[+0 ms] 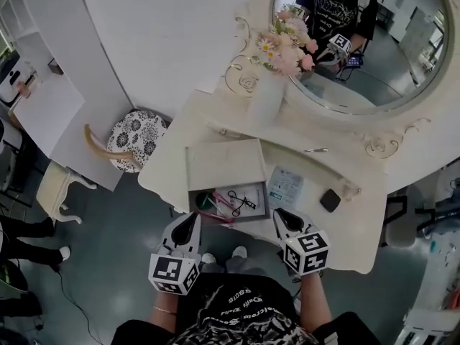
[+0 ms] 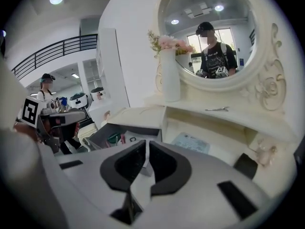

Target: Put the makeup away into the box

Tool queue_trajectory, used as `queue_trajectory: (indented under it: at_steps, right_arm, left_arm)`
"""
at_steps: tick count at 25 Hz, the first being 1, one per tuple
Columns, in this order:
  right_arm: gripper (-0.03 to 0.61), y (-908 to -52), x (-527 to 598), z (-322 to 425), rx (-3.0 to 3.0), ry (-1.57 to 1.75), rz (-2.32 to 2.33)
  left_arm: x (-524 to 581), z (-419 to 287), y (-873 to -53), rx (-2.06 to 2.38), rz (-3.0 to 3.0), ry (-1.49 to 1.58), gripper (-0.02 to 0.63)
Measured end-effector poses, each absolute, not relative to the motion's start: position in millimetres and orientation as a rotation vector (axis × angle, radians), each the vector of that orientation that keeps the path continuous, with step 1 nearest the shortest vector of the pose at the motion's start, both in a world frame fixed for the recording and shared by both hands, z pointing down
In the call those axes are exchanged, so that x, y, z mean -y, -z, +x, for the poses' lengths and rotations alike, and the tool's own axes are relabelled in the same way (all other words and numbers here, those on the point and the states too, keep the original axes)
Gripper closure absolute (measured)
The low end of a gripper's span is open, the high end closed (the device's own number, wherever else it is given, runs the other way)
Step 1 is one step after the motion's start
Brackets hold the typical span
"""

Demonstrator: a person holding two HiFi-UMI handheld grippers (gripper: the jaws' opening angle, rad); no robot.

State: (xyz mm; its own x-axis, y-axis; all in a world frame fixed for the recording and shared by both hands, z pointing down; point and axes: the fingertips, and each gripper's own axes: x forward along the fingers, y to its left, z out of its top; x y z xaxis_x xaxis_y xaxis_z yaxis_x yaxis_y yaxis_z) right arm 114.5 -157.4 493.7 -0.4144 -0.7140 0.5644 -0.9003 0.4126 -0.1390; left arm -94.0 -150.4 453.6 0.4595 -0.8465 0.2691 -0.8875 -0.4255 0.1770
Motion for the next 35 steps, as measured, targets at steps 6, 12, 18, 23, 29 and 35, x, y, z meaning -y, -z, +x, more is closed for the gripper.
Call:
queue_trajectory:
  at_steps: [6, 12, 18, 23, 29, 35]
  right_arm:
    - [0.548, -491.6, 144.6, 146.3, 2.202, -0.623, 1.511]
    - [0.549, -498.0, 129.6, 167.2, 2.152, -0.653, 1.586]
    - [0.56, -501.6, 117.1, 186.6, 2.101, -0.639, 1.691]
    - [0.568, -497.1, 112.1, 198.0, 2.086, -0.596, 1.773]
    - [0.569, -494.7, 107.3, 206.1, 2.048, -0.553, 1.835]
    - [0.569, -492.5, 103.4, 205.7, 2.029, -0.513, 1.85]
  left_arm:
    - [151.9, -65.5, -453.1, 1.381, 2.487, -0.225, 0.598]
    - [152.9, -48.7, -454.5, 1.316, 2.502, -0.217, 0.598]
    - [152.8, -32.8, -457.2, 1.258, 2.545, -0.25, 0.598]
    - [152.6, -27.7, -461.1, 1.236, 2.552, -0.27, 0.598]
    - [152.2, -26.0, -463.9, 1.218, 2.564, -0.287, 0.598]
    - [152.3, -28.6, -464.2, 1.206, 2.555, -0.266, 0.598]
